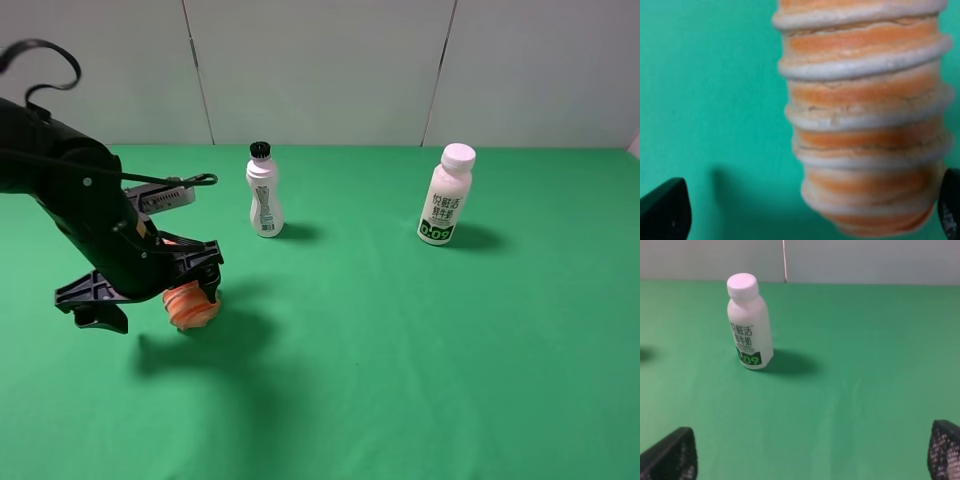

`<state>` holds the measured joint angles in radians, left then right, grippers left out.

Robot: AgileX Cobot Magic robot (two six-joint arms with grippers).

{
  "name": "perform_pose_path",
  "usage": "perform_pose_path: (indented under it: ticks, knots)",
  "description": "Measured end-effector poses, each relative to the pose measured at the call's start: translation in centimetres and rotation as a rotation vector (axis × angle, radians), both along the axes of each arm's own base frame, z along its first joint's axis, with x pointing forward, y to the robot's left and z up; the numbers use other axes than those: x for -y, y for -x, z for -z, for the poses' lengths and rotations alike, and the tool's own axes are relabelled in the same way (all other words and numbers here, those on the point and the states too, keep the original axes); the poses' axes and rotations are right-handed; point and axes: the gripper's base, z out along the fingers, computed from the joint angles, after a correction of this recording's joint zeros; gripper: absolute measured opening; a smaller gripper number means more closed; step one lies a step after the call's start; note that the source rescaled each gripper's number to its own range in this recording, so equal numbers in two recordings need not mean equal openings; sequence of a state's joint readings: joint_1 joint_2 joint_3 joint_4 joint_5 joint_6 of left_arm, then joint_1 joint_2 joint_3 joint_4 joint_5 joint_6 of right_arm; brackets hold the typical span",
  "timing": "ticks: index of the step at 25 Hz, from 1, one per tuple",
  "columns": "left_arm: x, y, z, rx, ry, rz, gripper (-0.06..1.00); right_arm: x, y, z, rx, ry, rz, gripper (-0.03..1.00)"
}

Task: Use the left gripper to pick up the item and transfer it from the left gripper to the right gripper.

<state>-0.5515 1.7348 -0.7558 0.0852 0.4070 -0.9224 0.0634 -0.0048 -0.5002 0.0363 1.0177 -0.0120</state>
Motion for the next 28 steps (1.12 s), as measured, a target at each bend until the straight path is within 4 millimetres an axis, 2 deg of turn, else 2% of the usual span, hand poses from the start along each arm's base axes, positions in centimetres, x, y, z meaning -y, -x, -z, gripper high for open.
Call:
perform_pose_path:
  ticks: [12,16,24,28]
  knots:
    - [0.6,-0.9,1.3,0.009,0.019,-0.033,0.98,0.0,0.0,0.0,0.000,0.000,0.000,1.00]
    - [0.7,-1.0,1.4,0.014,0.023,-0.033,0.94,0.0,0.0,0.0,0.000,0.000,0.000,1.00]
    - [0.8,-1.2,1.3,0.025,0.033,-0.036,0.62,0.0,0.0,0.0,0.000,0.000,0.000,1.00]
    - [1.0,-1.2,1.3,0.028,0.035,-0.032,0.38,0.0,0.0,0.0,0.000,0.000,0.000,1.00]
